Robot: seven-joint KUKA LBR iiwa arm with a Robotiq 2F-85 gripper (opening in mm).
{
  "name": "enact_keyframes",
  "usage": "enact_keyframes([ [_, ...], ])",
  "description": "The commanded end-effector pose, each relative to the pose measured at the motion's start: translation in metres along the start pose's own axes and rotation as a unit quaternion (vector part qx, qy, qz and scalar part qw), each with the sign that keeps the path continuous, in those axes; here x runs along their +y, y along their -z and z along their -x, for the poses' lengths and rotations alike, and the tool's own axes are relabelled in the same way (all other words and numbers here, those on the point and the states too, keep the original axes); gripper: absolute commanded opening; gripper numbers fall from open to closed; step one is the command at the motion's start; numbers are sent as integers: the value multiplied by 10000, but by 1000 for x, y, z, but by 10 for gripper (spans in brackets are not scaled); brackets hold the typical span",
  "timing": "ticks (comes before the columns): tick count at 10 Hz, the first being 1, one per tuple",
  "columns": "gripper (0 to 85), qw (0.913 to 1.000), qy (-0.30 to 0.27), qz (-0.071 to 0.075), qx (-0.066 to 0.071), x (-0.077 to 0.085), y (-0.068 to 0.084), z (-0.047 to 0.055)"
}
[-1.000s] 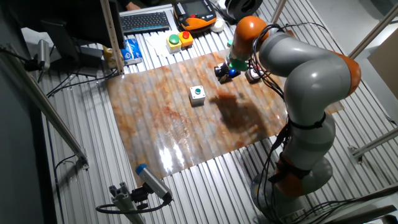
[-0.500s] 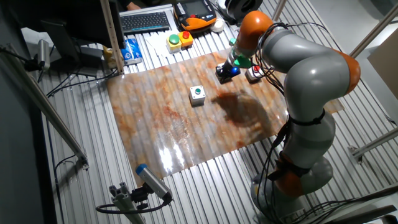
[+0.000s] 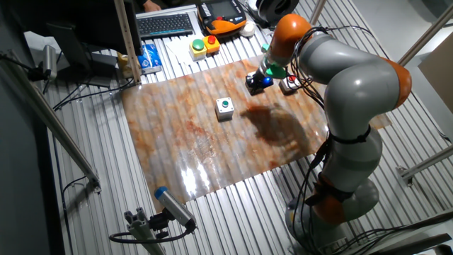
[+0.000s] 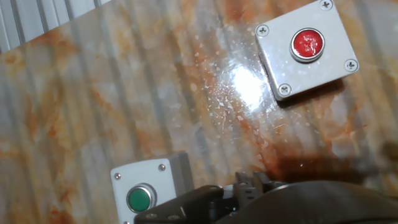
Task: Press three buttons from left to right in sequence
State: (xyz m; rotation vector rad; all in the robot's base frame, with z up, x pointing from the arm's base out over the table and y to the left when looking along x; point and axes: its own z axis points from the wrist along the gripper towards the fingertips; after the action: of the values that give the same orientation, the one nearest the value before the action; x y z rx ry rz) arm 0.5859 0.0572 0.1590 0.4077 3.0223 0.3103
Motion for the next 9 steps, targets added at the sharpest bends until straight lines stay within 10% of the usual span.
enact_keyframes([
  [1,170,10000,-30,-12,-27,2,-2,0],
  [6,170,9995,-248,-119,-184,27,-18,3],
  [9,170,9969,102,-733,-267,41,-17,3],
])
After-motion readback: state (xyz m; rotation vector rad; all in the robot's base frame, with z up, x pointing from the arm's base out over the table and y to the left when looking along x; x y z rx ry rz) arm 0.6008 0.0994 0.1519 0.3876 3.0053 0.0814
